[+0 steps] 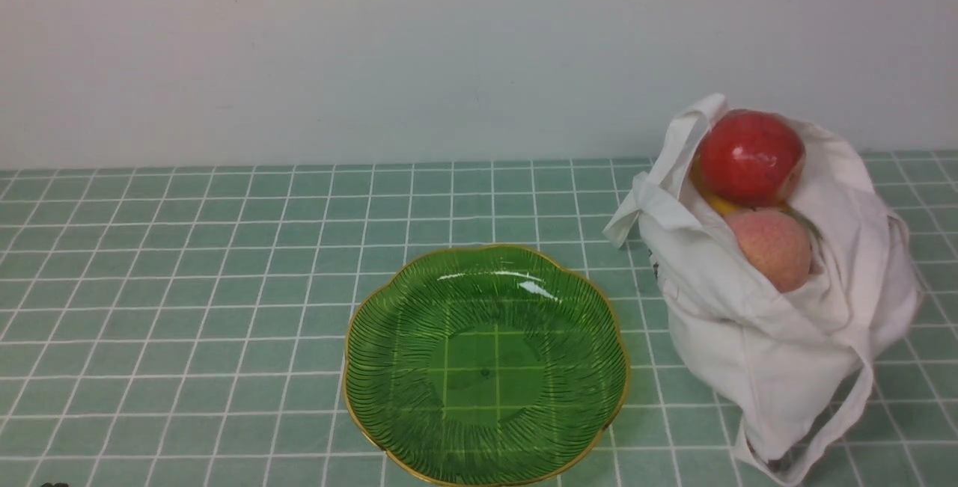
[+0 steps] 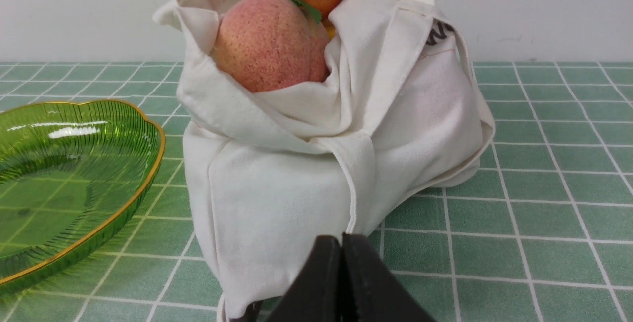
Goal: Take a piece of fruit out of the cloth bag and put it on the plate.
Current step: Use the right arm to grab an apple from the bag
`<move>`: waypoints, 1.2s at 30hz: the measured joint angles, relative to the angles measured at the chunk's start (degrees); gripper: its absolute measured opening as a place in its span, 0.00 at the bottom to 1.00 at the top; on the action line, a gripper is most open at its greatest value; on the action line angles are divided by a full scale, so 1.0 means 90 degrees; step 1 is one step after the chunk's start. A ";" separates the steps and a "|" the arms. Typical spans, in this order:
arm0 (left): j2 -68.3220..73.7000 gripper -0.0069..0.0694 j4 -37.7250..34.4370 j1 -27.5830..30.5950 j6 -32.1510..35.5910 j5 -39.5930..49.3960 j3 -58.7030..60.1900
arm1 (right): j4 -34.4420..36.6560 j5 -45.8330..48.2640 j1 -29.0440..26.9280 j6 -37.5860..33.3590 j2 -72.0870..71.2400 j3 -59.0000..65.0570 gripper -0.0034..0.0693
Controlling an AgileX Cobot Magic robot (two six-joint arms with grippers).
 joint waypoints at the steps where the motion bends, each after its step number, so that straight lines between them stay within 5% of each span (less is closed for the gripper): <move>1: 0.0000 0.08 0.0000 0.0000 0.0000 0.0000 0.0000 | 0.0000 0.0000 0.0000 0.0000 0.0000 0.0000 0.03; 27: 0.0000 0.08 0.0000 0.0000 0.0000 0.0000 0.0000 | 0.0004 -0.0129 0.0000 0.0000 0.0000 0.0007 0.03; 30: 0.0000 0.08 0.0000 0.0000 0.0000 0.0000 0.0000 | 0.0286 -0.0544 0.0012 0.0096 0.0000 0.0049 0.03; 36: 0.0000 0.08 0.0000 0.0000 0.0000 0.0000 0.0000 | 0.2095 -0.2490 0.0020 0.0778 0.0000 0.0049 0.03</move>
